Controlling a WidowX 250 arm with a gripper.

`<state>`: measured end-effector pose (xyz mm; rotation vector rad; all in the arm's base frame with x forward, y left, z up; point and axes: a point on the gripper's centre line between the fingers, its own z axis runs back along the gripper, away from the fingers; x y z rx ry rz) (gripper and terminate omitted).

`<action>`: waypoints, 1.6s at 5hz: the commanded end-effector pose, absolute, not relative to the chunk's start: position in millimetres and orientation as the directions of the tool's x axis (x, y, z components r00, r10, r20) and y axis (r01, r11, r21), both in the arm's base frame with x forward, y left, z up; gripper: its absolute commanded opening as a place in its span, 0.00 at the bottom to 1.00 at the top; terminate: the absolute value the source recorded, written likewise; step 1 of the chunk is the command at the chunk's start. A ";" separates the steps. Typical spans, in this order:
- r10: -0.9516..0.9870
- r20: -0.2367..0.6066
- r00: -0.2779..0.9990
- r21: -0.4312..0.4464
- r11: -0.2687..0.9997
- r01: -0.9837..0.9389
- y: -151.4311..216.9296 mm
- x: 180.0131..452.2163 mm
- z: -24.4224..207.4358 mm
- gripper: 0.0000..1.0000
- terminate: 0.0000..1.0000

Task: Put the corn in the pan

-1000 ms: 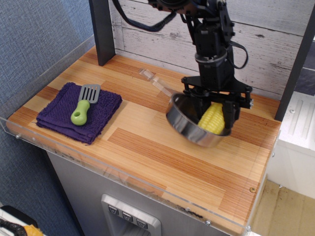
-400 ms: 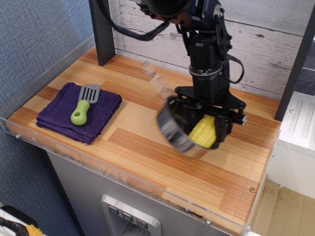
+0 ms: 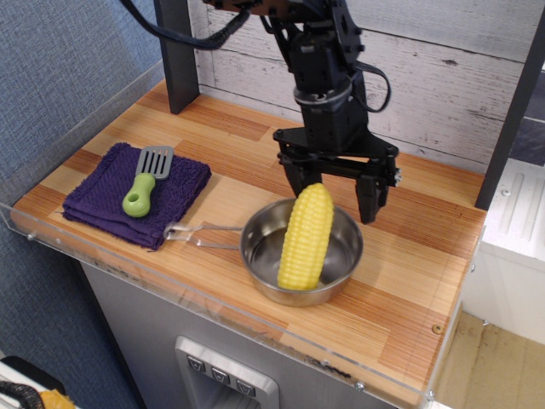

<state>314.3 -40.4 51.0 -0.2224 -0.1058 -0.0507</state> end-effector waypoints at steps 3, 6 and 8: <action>0.022 0.254 0.967 -0.183 0.983 0.026 -35.9 322.0 136.1 1.00 0.00; 0.051 0.102 0.993 -0.050 0.998 -0.046 -10.9 339.4 143.3 1.00 0.00; 0.051 0.102 0.993 -0.050 0.998 -0.046 -10.9 339.4 143.3 1.00 1.00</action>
